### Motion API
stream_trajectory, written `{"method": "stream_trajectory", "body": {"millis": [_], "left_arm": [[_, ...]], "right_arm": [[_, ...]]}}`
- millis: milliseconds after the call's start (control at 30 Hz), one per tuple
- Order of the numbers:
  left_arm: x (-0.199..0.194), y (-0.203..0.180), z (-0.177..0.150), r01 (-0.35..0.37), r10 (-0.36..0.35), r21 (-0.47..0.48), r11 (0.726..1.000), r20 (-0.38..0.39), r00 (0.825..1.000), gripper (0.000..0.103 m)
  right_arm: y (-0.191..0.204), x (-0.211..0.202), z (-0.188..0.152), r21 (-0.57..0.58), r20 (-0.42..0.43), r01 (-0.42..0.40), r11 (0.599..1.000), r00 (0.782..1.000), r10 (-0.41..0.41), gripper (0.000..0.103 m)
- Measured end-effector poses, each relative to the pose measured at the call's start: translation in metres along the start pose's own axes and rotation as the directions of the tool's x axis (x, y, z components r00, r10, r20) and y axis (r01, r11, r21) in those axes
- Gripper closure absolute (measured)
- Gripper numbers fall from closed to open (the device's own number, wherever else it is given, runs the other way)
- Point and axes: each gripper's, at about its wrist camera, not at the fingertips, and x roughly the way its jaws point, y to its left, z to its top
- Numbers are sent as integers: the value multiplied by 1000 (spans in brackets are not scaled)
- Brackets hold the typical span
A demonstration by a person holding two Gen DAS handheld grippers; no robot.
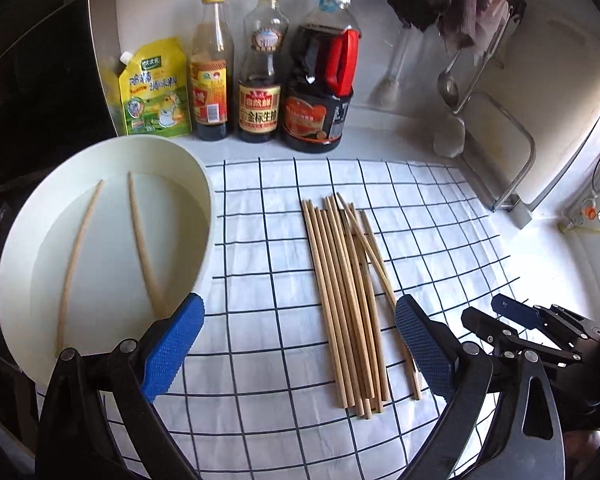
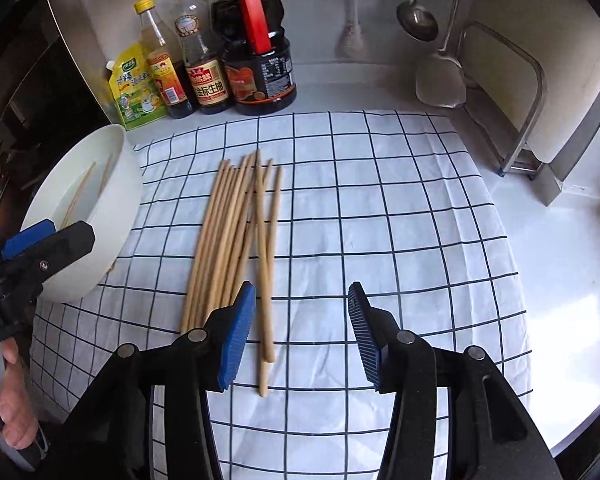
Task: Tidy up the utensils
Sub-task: 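Move the right gripper back to the chopstick row while the left gripper returns too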
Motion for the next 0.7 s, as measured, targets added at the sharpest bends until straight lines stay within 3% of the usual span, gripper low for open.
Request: {"method": "stream_trajectory", "body": {"millis": [267, 700], "left_arm": [[55, -10, -20, -116, 115, -14, 993, -78, 990, 8], [83, 7, -36, -161, 150, -81, 984, -130, 980, 9]], "right_arm": [[-3, 42, 3, -66, -34, -31, 997, 999, 29, 57], [1, 79, 12, -75, -46, -58, 996, 997, 55, 57]]}}
